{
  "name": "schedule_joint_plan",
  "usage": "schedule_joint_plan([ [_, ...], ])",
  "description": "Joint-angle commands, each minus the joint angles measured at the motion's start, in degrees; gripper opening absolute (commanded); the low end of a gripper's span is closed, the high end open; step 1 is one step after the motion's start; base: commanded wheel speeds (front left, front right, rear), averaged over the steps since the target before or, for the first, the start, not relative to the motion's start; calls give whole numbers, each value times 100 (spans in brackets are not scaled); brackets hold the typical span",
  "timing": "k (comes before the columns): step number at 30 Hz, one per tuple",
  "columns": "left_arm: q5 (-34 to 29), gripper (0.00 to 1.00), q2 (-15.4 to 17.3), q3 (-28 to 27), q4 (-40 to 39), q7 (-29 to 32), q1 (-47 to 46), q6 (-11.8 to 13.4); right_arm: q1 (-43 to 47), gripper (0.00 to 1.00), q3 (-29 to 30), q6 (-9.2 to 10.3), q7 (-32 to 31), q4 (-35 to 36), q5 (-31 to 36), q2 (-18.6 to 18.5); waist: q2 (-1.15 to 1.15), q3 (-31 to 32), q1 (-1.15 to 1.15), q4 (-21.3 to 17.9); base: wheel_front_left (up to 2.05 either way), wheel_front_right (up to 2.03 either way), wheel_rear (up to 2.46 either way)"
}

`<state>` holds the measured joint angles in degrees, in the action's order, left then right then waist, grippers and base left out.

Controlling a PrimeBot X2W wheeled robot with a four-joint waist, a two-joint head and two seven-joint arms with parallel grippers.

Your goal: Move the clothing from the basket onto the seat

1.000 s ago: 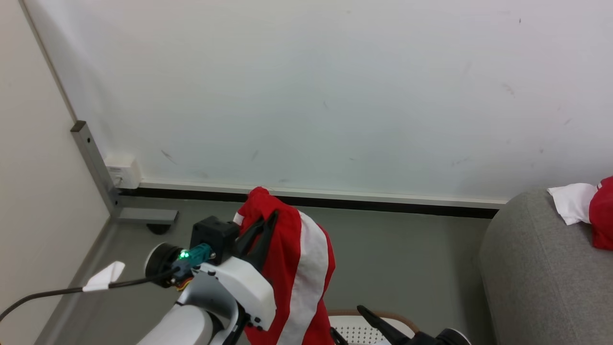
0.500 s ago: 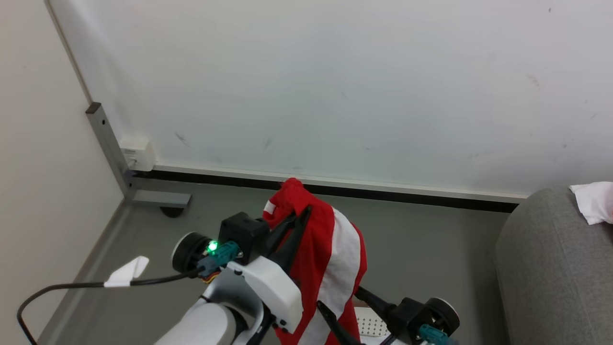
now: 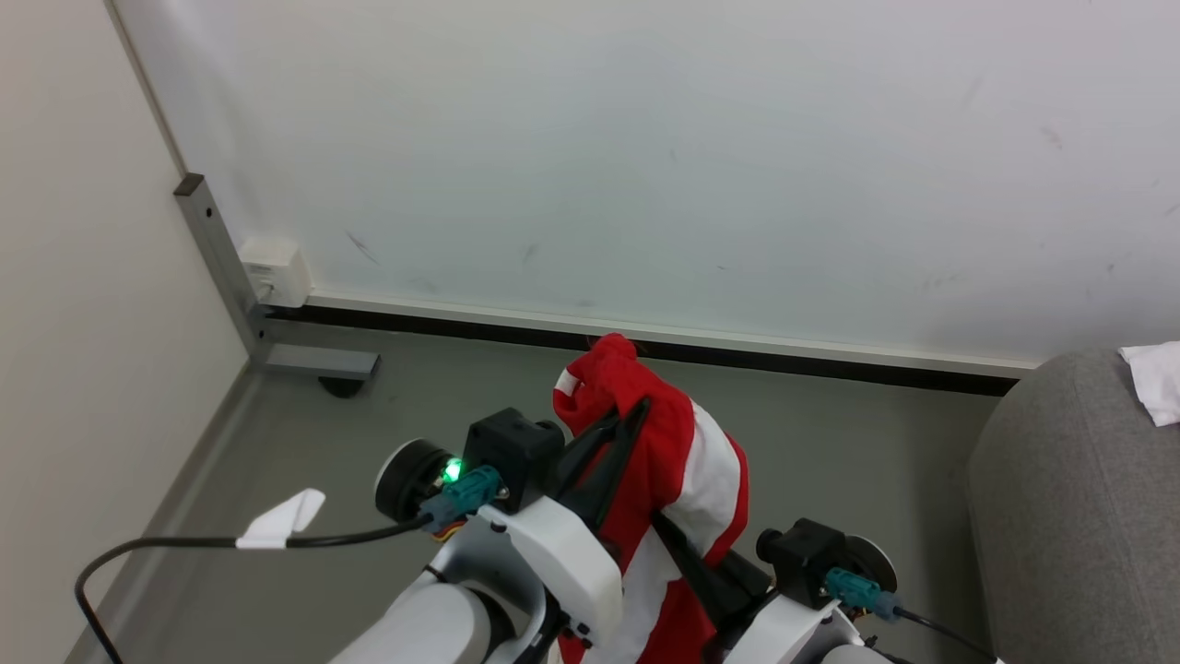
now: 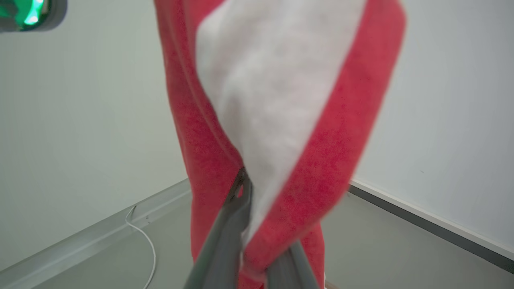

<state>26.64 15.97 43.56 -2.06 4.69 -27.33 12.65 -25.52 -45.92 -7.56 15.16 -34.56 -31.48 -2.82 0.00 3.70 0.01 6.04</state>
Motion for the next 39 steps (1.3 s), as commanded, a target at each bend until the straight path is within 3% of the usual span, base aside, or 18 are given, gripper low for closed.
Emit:
schedule_joint_plan([
  [1,59,0,17,-12,47,-45,-39,15,-90,0,50,15,-4,27,-77,-18,0,-16,-1,-18,0,0,0],
  [7,134,0,26,-42,125,-94,62,54,-25,0,512,15,-4,105,-195,-16,0,-60,-1,-120,0,0,0],
  [10,145,13,51,-75,189,-143,115,82,78,0,839,15,-4,164,-103,-16,0,-80,-1,-217,0,0,0],
  [13,128,49,62,-98,255,-182,176,139,139,0,1221,15,-4,211,61,-17,0,-99,-1,-335,0,0,0],
  [15,138,95,59,-106,271,-225,196,157,168,0,1504,15,-3,263,192,-17,0,-117,-1,-416,0,0,0],
  [16,147,100,58,-106,278,-227,212,168,191,0,1631,15,-3,292,268,-16,0,-123,-1,-460,0,0,0],
  [25,156,100,28,-3,357,-337,369,181,391,0,2529,15,-3,753,723,-70,0,-214,-1,-800,0,0,0],
  [39,149,100,-235,293,617,-545,471,60,730,0,3077,15,-3,1417,942,-489,0,-372,-1,-1400,0,0,0],
])
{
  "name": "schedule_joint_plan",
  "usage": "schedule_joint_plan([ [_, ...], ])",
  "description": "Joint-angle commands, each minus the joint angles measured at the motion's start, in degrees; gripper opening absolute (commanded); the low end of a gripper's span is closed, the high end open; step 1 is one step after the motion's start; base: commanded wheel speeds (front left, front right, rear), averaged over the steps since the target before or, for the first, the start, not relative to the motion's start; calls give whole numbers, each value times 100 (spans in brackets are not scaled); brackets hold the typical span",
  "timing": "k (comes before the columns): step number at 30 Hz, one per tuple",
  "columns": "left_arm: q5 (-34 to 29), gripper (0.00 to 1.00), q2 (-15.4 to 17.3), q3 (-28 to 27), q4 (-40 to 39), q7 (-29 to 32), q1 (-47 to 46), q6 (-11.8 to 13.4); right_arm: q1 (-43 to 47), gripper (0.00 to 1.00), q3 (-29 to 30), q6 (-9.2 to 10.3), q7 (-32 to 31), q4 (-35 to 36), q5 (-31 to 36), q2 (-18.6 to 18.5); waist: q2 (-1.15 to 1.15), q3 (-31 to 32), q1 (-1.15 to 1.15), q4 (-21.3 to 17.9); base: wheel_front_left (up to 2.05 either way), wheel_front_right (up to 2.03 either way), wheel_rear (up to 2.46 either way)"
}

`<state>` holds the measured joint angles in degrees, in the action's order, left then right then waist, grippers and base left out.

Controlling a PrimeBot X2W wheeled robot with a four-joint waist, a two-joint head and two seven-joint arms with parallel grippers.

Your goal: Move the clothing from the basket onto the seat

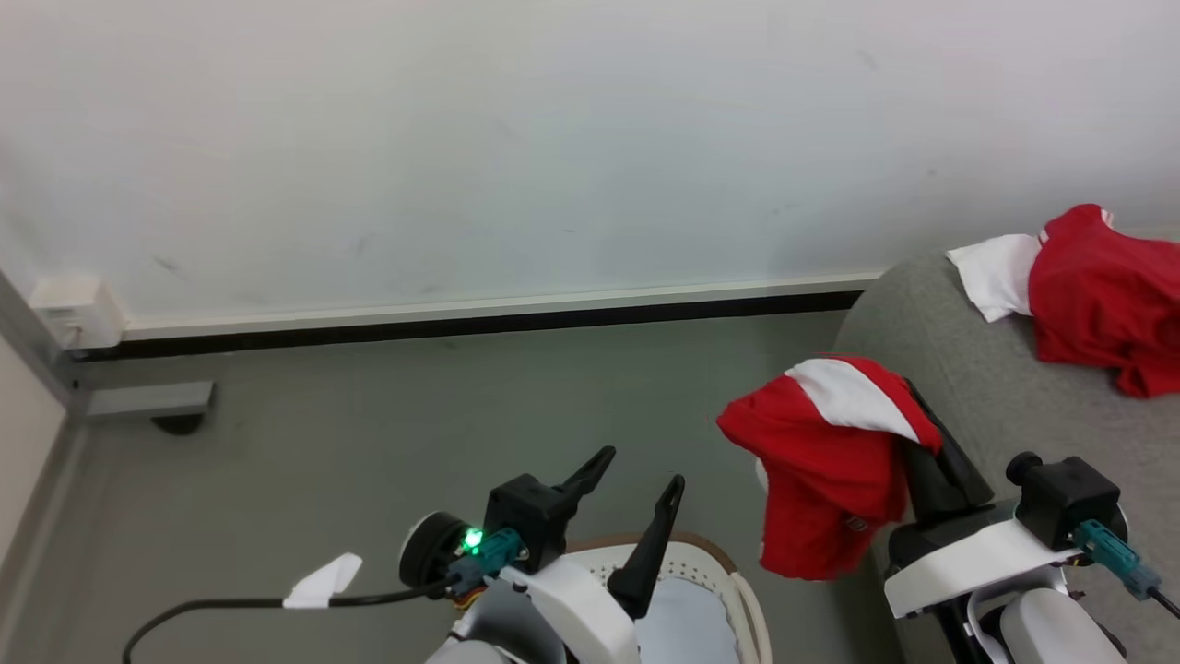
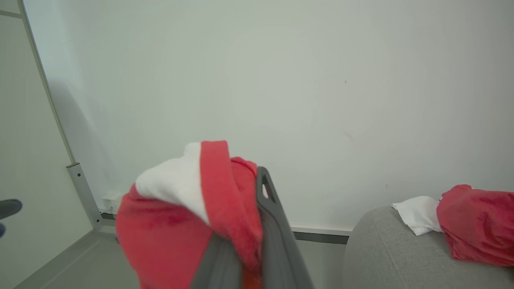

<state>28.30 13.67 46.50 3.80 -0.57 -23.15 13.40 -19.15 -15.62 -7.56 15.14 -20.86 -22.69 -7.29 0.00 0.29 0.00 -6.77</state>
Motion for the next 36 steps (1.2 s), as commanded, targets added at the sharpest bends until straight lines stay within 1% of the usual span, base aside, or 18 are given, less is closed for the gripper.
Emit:
schedule_joint_plan([
  [1,-24,100,-17,12,44,-37,50,-13,94,0,68,15,-2,88,70,-62,0,-40,0,-181,0,0,0],
  [3,-26,100,-25,22,55,-50,47,-14,109,0,100,15,-1,132,78,-82,0,-50,0,-246,0,0,0],
  [13,-26,100,-72,83,89,-109,-32,-25,227,0,381,15,-1,355,99,-186,0,-132,0,-953,0,0,0],
  [18,-42,100,-125,130,94,-142,-72,-41,331,0,562,15,-2,439,95,-287,0,-151,0,-1151,0,0,0],
  [23,-51,100,-147,181,99,-148,-89,-43,415,0,735,15,-1,526,80,-315,0,-194,0,-1214,0,0,0],
  [29,-107,100,-109,233,60,-98,-140,-42,373,0,880,15,-1,579,12,-250,0,-338,0,-1177,0,0,0],
  [36,-235,100,-55,287,-34,50,-527,-101,-161,0,1226,15,-2,540,-58,-161,0,-1015,0,-1002,0,0,0],
])
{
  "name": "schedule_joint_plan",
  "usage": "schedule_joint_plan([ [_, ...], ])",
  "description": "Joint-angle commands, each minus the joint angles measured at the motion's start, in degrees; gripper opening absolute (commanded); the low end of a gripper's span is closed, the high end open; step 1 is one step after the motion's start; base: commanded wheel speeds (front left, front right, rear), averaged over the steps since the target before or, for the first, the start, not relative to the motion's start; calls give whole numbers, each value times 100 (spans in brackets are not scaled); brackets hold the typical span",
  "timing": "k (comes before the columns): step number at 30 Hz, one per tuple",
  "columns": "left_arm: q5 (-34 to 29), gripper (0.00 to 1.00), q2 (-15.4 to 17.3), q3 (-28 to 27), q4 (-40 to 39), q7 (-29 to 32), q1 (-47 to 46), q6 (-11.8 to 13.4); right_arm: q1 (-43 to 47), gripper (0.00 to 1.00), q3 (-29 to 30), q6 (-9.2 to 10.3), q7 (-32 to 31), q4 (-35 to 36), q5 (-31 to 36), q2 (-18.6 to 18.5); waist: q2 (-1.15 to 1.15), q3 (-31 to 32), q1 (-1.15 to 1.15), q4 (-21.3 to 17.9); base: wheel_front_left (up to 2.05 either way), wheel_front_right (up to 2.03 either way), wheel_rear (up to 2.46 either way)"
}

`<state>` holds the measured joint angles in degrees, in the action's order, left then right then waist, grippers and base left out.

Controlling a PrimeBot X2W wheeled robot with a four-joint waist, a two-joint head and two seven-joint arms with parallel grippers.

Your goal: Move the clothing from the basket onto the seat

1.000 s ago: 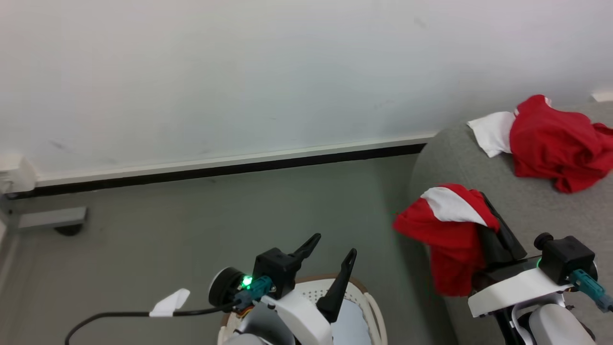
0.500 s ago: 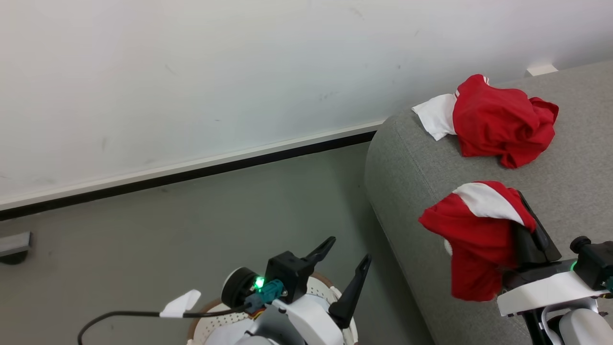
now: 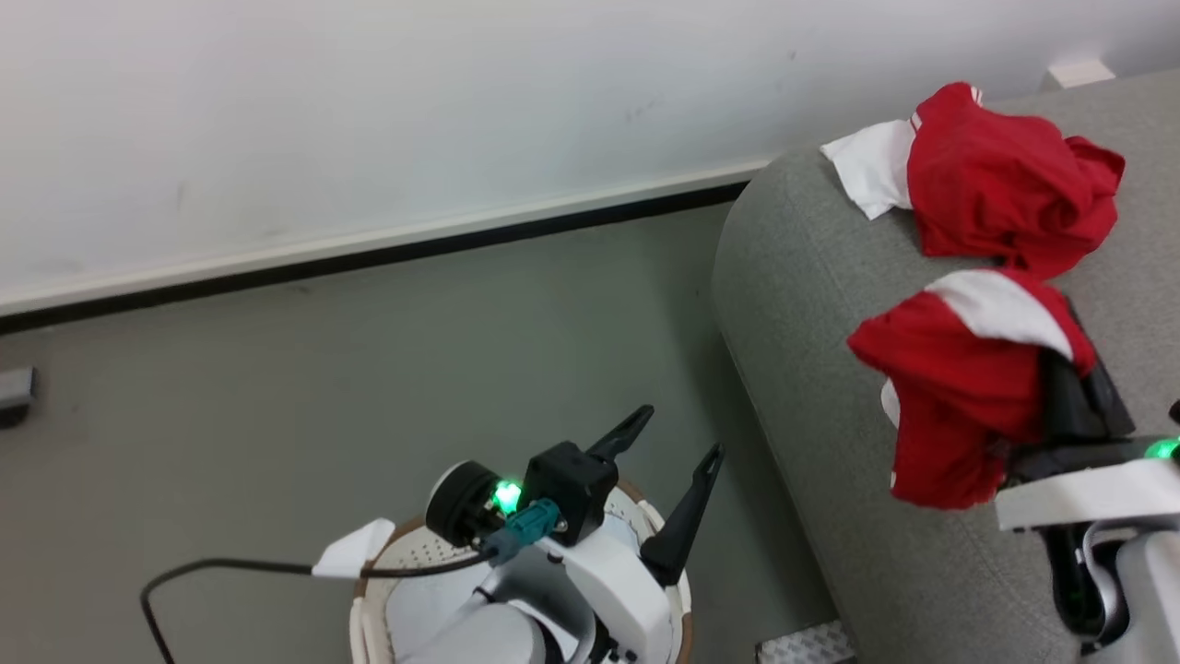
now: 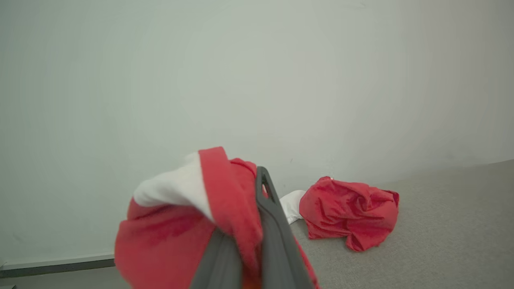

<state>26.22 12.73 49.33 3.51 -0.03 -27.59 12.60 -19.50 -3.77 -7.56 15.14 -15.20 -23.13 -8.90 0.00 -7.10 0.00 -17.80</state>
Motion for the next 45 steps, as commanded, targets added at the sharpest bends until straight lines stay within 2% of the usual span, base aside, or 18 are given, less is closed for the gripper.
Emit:
schedule_joint_plan([
  [1,-71,100,47,8,-18,32,-176,-39,-257,0,111,15,-2,-59,-31,14,0,-418,0,140,0,0,0],
  [9,-359,100,5,27,-67,219,-1122,-285,-1936,0,579,15,-62,-636,72,-238,0,-1739,0,593,0,0,0],
  [13,-471,100,-98,11,23,190,-1565,-397,-3134,0,835,15,-289,-1027,101,-683,0,-2313,0,846,0,0,0],
  [17,-514,100,-217,10,130,98,-1863,-487,-4347,0,1475,15,-436,-1482,248,-1100,0,-2694,0,1043,0,0,0],
  [23,-521,100,-303,-1,295,-15,-2070,-540,-5688,0,2452,15,-559,-2181,1011,-1689,0,-3002,0,1217,0,0,0],
  [28,-502,100,-327,-14,392,-91,-2143,-520,-5751,0,2997,15,-535,-2776,1806,-1980,0,-3128,0,1249,0,0,0],
  [35,-504,100,-337,18,540,-160,-2140,-514,-4831,0,3701,16,-339,-3802,2701,-1779,0,-3129,0,1251,0,0,0],
  [36,-483,100,-334,17,563,-165,-2127,-512,-4703,10,3790,16,-282,-3908,2772,-1727,0,-3103,0,1251,0,0,0],
  [38,-456,100,-301,0,608,-179,-2083,-485,-4446,44,3899,16,-187,-4094,2965,-1598,0,-3024,0,1243,0,0,0],
  [40,-421,100,-267,-9,651,-209,-2014,-462,-4304,89,3961,16,-103,-4168,3021,-1489,0,-2907,0,1234,0,0,0],
  [41,-404,100,-242,-22,669,-229,-1978,-442,-4201,100,3966,16,-68,-4190,3010,-1405,0,-2827,0,1227,0,0,0],
  [45,-271,100,-162,-142,743,-316,-1745,-317,-3804,100,3789,16,3,-4138,2796,-1115,0,-2435,0,1179,0,0,0],
])
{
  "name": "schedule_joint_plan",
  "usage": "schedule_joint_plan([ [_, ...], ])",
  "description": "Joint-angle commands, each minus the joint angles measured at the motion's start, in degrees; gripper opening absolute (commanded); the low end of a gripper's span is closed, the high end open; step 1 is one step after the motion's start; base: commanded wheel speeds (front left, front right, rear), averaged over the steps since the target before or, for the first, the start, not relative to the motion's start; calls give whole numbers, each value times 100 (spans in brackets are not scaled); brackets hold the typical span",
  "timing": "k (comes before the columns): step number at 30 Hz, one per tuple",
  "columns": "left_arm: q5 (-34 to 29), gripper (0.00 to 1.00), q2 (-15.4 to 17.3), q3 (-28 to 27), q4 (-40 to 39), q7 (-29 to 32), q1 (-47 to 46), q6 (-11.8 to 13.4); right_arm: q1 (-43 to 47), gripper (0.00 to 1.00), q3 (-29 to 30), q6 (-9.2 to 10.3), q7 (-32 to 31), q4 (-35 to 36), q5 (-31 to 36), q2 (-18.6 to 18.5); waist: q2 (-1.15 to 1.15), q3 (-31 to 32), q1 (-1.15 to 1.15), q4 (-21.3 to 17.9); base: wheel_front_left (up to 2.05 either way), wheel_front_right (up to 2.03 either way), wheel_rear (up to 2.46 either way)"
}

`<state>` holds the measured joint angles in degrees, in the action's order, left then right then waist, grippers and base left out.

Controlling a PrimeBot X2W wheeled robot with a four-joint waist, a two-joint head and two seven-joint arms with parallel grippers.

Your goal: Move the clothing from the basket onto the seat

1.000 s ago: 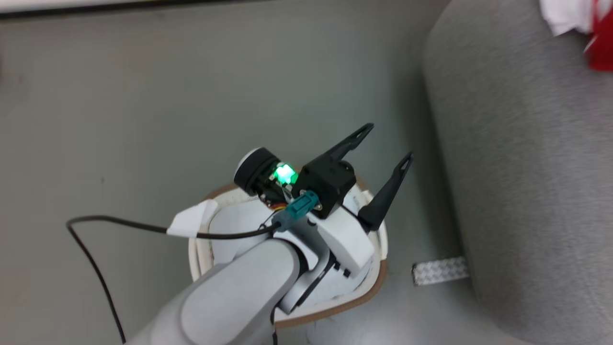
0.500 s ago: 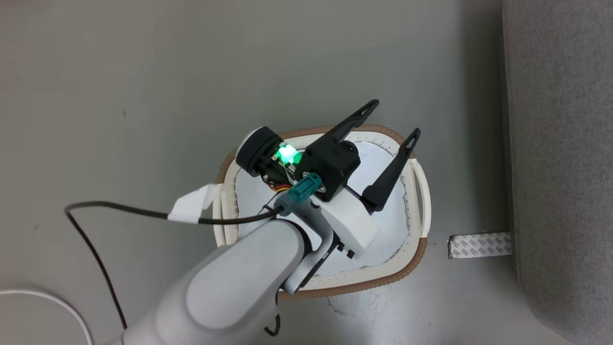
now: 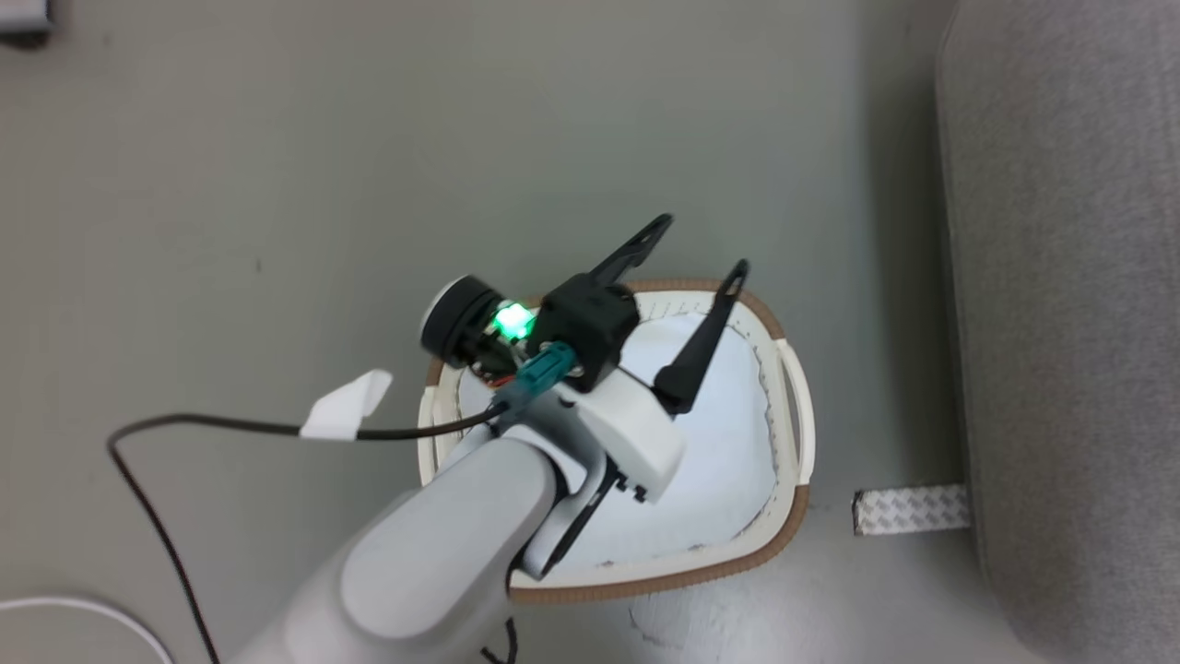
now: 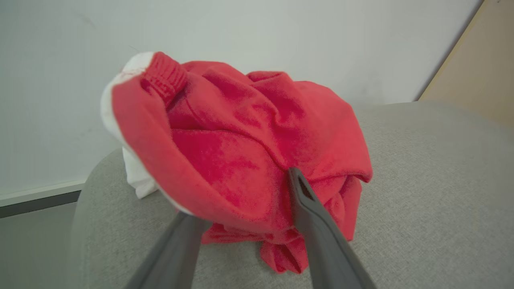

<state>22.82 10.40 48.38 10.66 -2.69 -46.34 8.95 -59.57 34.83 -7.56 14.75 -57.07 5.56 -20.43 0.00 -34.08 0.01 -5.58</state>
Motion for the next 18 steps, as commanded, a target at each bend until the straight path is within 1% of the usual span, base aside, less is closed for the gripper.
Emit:
schedule_joint_plan([
  [1,122,100,96,-89,53,-89,213,84,323,100,-144,16,50,133,-149,96,0,390,-1,-57,0,0,0],
  [2,122,100,96,-89,53,-89,213,84,323,100,-144,16,50,133,-149,96,0,390,-1,-57,0,0,0],
  [4,192,100,154,-178,79,-165,379,185,620,100,-341,16,42,395,-343,188,0,633,-1,-77,0,0,0],
  [8,313,100,324,-337,115,-374,791,371,1403,100,-773,16,42,1077,-681,408,0,1142,-1,-101,0,0,0],
  [12,484,100,489,-476,143,-563,1228,487,2187,100,-1193,16,42,1757,-930,631,0,1619,-1,-76,0,0,0],
  [16,572,100,634,-588,211,-780,1638,614,2899,100,-1574,16,44,2345,-988,835,0,2056,-1,21,0,0,0],
  [18,623,100,679,-620,265,-875,1841,639,3255,100,-1768,16,42,2569,-929,940,0,2267,-1,100,0,0,0],
])
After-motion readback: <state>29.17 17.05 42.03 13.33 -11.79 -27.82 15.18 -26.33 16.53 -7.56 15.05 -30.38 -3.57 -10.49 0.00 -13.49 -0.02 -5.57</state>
